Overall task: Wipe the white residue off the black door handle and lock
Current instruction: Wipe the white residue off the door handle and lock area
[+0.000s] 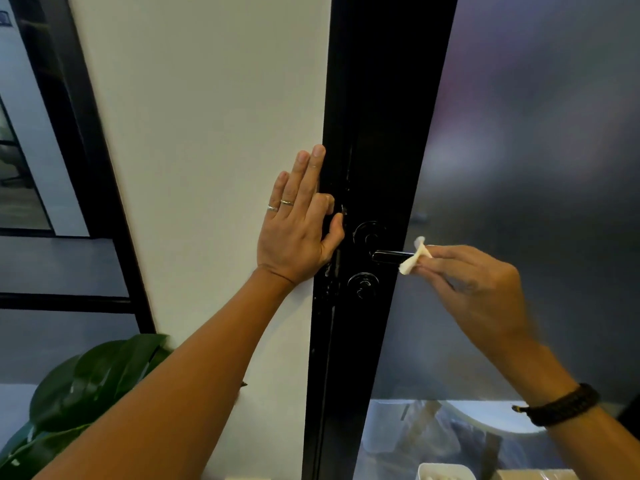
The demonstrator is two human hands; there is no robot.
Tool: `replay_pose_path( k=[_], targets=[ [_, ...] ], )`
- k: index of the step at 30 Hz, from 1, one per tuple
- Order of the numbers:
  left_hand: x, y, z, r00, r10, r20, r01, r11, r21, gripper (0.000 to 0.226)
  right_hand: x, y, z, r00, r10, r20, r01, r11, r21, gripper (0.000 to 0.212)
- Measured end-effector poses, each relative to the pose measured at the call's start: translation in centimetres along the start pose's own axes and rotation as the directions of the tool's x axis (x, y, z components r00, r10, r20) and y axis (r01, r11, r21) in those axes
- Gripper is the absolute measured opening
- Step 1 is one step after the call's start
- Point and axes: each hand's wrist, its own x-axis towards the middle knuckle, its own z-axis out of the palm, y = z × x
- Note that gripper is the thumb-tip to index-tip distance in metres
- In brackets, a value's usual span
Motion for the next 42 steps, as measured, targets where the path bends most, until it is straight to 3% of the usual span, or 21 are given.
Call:
replay_pose_path(
  k=[5,9,11,12,14,16,19,22,25,29,31,33,36,42],
  targets=[
    [0.0,0.0,0.0,1.000,-0.008,0.007,0.008,1.000,0.009,0.020,-1.8,0.7,-0.8,0.995,0.066,-0.080,-0.070,0.996,-0.053,0.019],
    [0.0,0.1,0.0,1.000,-0.011,0.018,0.011,1.000,0.013,0.018,-1.0,-1.2,1.5,0.996,-0.011,-0.089,0.005,0.998,-0.064,0.011],
    [0.1,0.0,0.0,1.000,-0.012,0.015,0.012,1.000,0.011,0.017,-1.3,-1.5,1.4,0.981,0.064,-0.183,-0.070,0.997,-0.029,0.013],
    [0.1,0.0,0.0,1.000,-0.011,0.013,0.010,1.000,0.013,0.017,-2.0,-1.7,1.3,0.954,0.148,-0.262,-0.153,0.988,0.000,0.014],
    [0.0,-0.1,0.2,1.000,-0.007,0.009,0.007,1.000,0.022,0.018,-4.5,-3.0,2.1,0.826,0.378,-0.419,-0.360,0.925,0.126,0.011],
    [-0.1,-0.1,0.3,1.000,-0.009,0.001,0.009,1.000,0.029,0.019,-6.1,-5.0,4.3,0.691,0.586,-0.423,-0.489,0.810,0.323,0.010],
    [-0.1,-0.2,0.1,1.000,-0.009,0.005,0.009,1.000,0.024,0.020,-5.1,-6.1,8.7,0.608,0.714,-0.346,-0.553,0.694,0.461,0.009],
    [0.0,-0.3,0.1,1.000,-0.003,0.016,0.002,0.999,0.032,0.021,-1.8,-6.2,11.7,0.457,0.836,-0.304,-0.607,0.543,0.581,0.018],
    [-0.1,-0.3,0.3,1.000,0.001,0.004,-0.001,1.000,0.031,0.021,0.6,-6.2,13.9,0.375,0.889,-0.263,-0.541,0.440,0.717,0.015],
    [-0.2,-0.3,0.3,1.000,0.011,-0.005,-0.011,1.000,0.021,0.019,1.7,-6.3,15.0,0.428,0.841,-0.331,-0.442,0.514,0.736,0.022],
    [-0.3,-0.3,0.3,1.000,0.010,-0.006,-0.010,1.000,0.020,0.019,1.3,-6.0,15.0,0.493,0.770,-0.406,-0.486,0.630,0.605,0.021],
    [-0.3,-0.3,0.3,1.000,0.006,-0.009,-0.005,1.000,0.017,0.018,0.5,-5.5,15.1,0.557,0.684,-0.471,-0.588,0.725,0.358,0.019],
    [-0.2,-0.3,0.4,1.000,0.008,-0.008,-0.008,1.000,0.017,0.017,-0.8,-5.8,15.3,0.553,0.696,-0.458,-0.706,0.683,0.187,0.012],
    [-0.3,-0.5,0.2,1.000,0.010,-0.005,-0.010,1.000,0.022,0.018,-0.9,-8.8,15.9,0.623,0.674,-0.397,-0.654,0.727,0.208,0.012]
  ],
)
